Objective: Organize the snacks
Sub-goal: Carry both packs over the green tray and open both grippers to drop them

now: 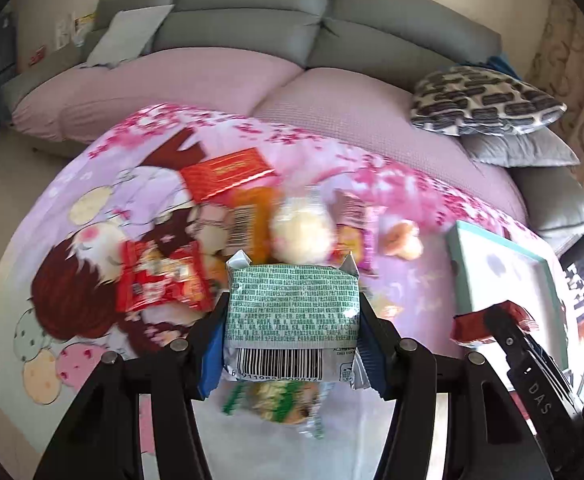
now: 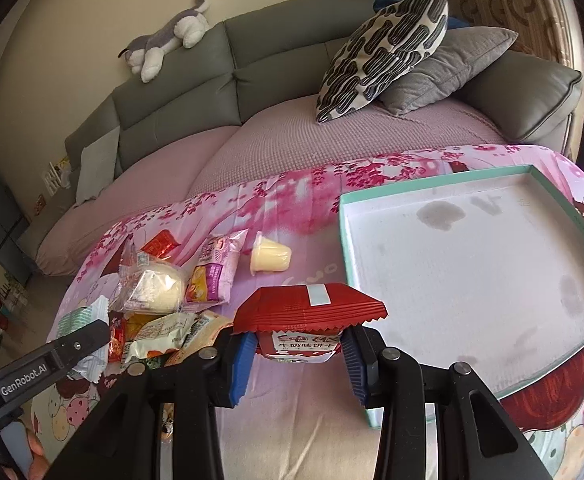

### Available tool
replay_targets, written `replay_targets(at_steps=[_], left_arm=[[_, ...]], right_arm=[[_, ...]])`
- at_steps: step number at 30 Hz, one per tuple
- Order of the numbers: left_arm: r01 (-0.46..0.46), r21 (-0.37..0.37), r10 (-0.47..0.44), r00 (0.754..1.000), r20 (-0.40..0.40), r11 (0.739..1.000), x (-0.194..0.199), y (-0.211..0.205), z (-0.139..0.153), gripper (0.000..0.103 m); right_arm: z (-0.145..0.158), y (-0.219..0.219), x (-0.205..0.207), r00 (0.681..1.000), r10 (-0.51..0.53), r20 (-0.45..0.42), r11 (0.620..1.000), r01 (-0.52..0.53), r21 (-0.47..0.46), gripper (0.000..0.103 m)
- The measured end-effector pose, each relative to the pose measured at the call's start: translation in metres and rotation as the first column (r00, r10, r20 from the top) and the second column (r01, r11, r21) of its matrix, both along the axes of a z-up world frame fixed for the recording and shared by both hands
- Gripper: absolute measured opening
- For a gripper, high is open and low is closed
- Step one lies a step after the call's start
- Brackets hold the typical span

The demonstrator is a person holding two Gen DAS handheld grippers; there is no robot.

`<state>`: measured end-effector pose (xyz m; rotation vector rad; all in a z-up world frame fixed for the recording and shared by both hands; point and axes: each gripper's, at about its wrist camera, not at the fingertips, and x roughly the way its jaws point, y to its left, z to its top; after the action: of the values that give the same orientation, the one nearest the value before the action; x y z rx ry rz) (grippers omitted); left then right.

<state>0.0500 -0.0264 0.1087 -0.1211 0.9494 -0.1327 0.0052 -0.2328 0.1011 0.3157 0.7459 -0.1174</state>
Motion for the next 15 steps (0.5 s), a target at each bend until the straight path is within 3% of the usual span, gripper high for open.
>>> replay_targets(at_steps=[5,10,15], left_arm=[[0.123,-0.019,-0.123,0.992,0.022,0.992,0.006,-0.051,0.007,0.059],[0.248,-0.030,-0.247,0.968,0.035,0.968,0.007,-0.104,0.008,0.059],[0.329,-0.040,-0.329,0.944,0.011,0.944,0.010,-0.150,-0.004,0.059]], right_arm=[[0.011,-0.047,-0.014,0.989,-0.141,0.032,0.990,0.141,0.010,0.042],[0.019,-0.095,-0.033,0.952,-0.300,0.058,0.954,0.300,0.000,0.042],[0.015,-0.124,-0.043,0.918,-0.394,0.037,0.918,0.395,-0.035,0.042]])
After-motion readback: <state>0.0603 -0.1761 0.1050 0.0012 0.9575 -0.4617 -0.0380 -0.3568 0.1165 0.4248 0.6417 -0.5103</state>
